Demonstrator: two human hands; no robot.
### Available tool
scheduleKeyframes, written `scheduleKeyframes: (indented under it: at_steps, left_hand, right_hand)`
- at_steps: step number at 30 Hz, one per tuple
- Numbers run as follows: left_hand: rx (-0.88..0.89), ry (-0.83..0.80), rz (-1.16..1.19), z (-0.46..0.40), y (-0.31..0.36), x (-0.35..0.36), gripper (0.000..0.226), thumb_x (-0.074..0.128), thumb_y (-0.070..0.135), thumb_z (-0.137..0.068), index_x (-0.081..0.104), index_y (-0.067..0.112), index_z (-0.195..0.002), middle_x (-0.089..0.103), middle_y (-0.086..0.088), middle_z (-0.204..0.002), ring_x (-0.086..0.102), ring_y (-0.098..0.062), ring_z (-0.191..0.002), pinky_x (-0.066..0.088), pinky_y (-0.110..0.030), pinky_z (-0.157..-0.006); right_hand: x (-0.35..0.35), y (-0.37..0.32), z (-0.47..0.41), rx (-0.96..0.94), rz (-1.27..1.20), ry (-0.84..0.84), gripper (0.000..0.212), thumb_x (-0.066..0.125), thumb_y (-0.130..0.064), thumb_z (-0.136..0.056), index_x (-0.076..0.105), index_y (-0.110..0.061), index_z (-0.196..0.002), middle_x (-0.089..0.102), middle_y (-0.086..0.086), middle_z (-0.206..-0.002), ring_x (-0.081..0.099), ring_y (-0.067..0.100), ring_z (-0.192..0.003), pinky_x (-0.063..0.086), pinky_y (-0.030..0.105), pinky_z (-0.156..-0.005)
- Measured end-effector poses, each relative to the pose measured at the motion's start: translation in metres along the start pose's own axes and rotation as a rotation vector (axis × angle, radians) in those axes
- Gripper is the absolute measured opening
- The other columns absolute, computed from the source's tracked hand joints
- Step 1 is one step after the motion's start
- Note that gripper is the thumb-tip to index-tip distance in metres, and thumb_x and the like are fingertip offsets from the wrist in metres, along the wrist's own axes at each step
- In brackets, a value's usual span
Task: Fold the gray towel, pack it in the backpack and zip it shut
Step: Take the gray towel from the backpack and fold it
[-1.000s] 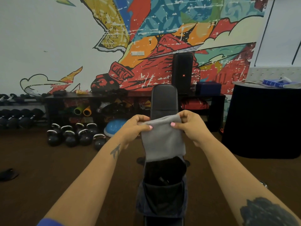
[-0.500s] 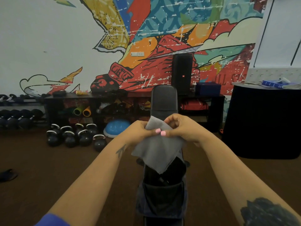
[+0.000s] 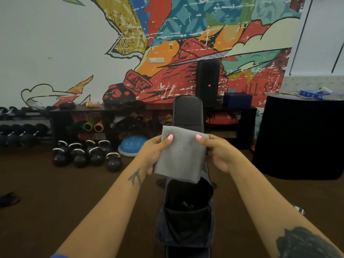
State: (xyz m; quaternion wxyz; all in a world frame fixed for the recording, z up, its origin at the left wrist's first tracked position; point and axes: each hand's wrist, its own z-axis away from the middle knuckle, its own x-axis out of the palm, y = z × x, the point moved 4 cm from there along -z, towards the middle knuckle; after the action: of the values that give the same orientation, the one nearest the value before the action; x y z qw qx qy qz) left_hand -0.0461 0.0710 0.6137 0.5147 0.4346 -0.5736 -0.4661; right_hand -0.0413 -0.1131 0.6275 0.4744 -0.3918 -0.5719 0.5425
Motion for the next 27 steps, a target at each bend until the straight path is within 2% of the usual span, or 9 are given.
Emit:
scheduleKeyframes:
  at_steps: [3, 5, 8, 12, 15, 17, 21, 25, 27]
  left_hand:
    - [0.030, 0.096, 0.037, -0.002, -0.004, 0.000, 0.025, 0.067, 0.030, -0.081, 0.069, 0.012, -0.098, 0.070, -0.013, -0.109, 0.065, -0.031, -0.101, 0.053, -0.045, -0.090]
    - [0.058, 0.171, -0.005, -0.004, -0.007, -0.005, 0.019, 0.069, 0.028, -0.080, 0.070, 0.014, -0.093, 0.071, -0.010, -0.104, 0.066, -0.030, -0.099, 0.056, -0.041, -0.085]
    - [0.090, 0.245, -0.060, -0.004, -0.014, -0.013, 0.017, 0.072, 0.025, -0.078, 0.069, 0.015, -0.091, 0.071, -0.007, -0.101, 0.066, -0.029, -0.100, 0.056, -0.041, -0.084]
    - [0.086, 0.258, 0.023, 0.003, -0.026, -0.014, 0.024, 0.071, 0.023, -0.080, 0.067, 0.010, -0.101, 0.072, -0.007, -0.098, 0.069, -0.022, -0.087, 0.057, -0.032, -0.069]
    - [0.060, 0.259, 0.040, 0.007, -0.039, -0.020, 0.024, 0.070, 0.024, -0.080, 0.067, 0.010, -0.100, 0.071, -0.009, -0.099, 0.069, -0.021, -0.086, 0.057, -0.032, -0.068]
    - [0.026, 0.253, 0.047, 0.011, -0.048, -0.026, 0.021, 0.069, 0.026, -0.080, 0.067, 0.013, -0.096, 0.071, -0.008, -0.099, 0.068, -0.021, -0.087, 0.058, -0.035, -0.072]
    - [-0.075, 0.155, 0.056, 0.019, -0.064, -0.033, 0.012, 0.066, 0.023, -0.084, 0.064, 0.019, -0.094, 0.070, 0.000, -0.094, 0.066, -0.018, -0.085, 0.055, -0.040, -0.078]
    - [-0.221, 0.030, 0.019, 0.028, -0.081, -0.039, 0.010, 0.058, 0.018, -0.089, 0.060, 0.021, -0.098, 0.067, 0.002, -0.087, 0.067, -0.012, -0.072, 0.055, -0.026, -0.056]
    - [-0.289, -0.038, -0.028, 0.030, -0.086, -0.046, 0.010, 0.054, 0.023, -0.090, 0.059, 0.021, -0.097, 0.064, 0.000, -0.084, 0.062, -0.014, -0.074, 0.052, -0.028, -0.061]
  right_hand:
    - [0.010, 0.009, 0.004, 0.063, 0.049, -0.047, 0.030, 0.068, -0.014, -0.083, 0.061, -0.009, -0.112, 0.068, 0.003, -0.101, 0.064, 0.019, -0.091, 0.050, 0.028, -0.067]
    - [0.011, 0.013, 0.003, 0.075, 0.016, 0.032, 0.032, 0.067, -0.005, -0.083, 0.061, -0.004, -0.114, 0.069, 0.006, -0.098, 0.065, 0.020, -0.089, 0.052, 0.030, -0.067]
    - [0.010, 0.017, 0.002, 0.049, -0.079, 0.124, 0.024, 0.064, -0.009, -0.087, 0.063, -0.009, -0.111, 0.068, 0.006, -0.098, 0.065, 0.021, -0.088, 0.054, 0.032, -0.068]
    - [0.021, 0.029, 0.009, 0.065, -0.091, 0.008, 0.016, 0.066, -0.020, -0.085, 0.064, -0.017, -0.100, 0.071, 0.002, -0.098, 0.068, 0.019, -0.088, 0.053, 0.029, -0.065]
    - [0.028, 0.043, 0.013, 0.114, 0.067, -0.013, 0.022, 0.072, -0.006, -0.078, 0.062, -0.018, -0.093, 0.068, 0.000, -0.094, 0.065, 0.017, -0.089, 0.050, 0.025, -0.063]
    - [0.027, 0.050, 0.013, 0.131, 0.068, 0.054, 0.024, 0.073, -0.002, -0.075, 0.062, -0.017, -0.090, 0.068, 0.003, -0.095, 0.064, 0.017, -0.087, 0.049, 0.024, -0.060]
    - [0.021, 0.067, 0.014, 0.167, -0.098, 0.164, 0.019, 0.072, -0.008, -0.078, 0.062, -0.013, -0.093, 0.068, 0.004, -0.089, 0.065, 0.019, -0.076, 0.049, 0.025, -0.055]
    - [0.021, 0.094, 0.016, 0.236, -0.143, 0.153, 0.019, 0.071, -0.008, -0.079, 0.063, -0.013, -0.095, 0.069, 0.006, -0.090, 0.066, 0.021, -0.078, 0.050, 0.028, -0.057]
    - [0.019, 0.104, 0.015, 0.268, -0.111, 0.112, 0.021, 0.071, -0.007, -0.079, 0.065, -0.014, -0.098, 0.071, 0.006, -0.092, 0.068, 0.021, -0.080, 0.052, 0.030, -0.060]
